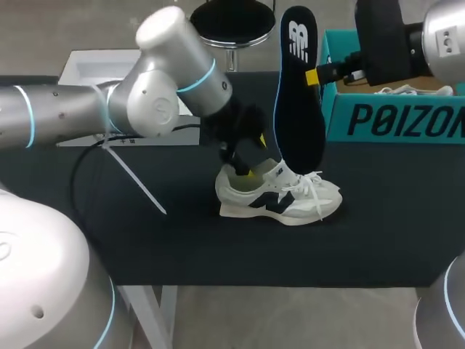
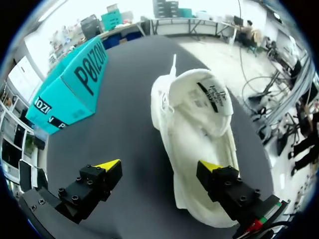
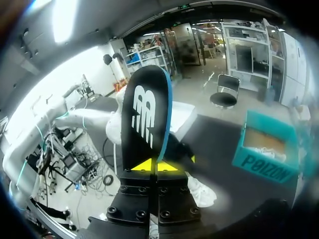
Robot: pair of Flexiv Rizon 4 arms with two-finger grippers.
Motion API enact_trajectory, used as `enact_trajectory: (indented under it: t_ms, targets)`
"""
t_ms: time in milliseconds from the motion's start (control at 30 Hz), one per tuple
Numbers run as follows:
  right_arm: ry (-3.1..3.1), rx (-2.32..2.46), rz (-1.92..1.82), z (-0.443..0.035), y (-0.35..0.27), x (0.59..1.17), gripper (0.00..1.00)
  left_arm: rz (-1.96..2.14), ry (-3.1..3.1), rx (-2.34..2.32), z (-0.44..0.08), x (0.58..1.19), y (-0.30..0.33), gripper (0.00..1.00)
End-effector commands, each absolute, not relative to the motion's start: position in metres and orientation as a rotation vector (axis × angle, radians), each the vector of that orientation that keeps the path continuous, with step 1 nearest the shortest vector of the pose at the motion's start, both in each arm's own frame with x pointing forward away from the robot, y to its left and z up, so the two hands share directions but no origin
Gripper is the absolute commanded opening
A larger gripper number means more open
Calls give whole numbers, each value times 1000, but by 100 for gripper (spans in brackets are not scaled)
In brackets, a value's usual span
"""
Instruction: Take the shoe out of the shoebox, open the shoe tongue, remove and reinsert the insole, then place the shoe into the shoebox
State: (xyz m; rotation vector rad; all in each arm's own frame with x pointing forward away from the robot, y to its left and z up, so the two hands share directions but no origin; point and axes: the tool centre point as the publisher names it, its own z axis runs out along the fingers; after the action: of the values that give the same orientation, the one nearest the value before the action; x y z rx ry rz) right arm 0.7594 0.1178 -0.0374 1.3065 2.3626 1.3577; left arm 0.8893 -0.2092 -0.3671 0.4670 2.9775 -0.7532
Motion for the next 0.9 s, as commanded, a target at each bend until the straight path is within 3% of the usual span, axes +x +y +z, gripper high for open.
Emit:
enact_trajectory:
  t_ms: [33, 300, 333, 367, 900]
  targets:
    - [2361, 1310, 1355, -39, 121, 762, 0, -745, 2978, 456, -391, 891, -225, 100]
    - [2361, 1310, 1355, -39, 121, 762, 0, -747, 3018, 433, -407, 889, -229, 100]
    - [2361, 1310, 1355, -39, 121, 762, 0, -765, 3018, 432, -408, 888, -230, 4]
    - [2361, 1310, 1355, -39, 121, 762, 0, -758, 3019, 434, -409, 887, -230, 0]
    - [2361, 1310, 1355, -39, 121, 762, 0, -796, 3026, 554, -400, 886, -221, 0]
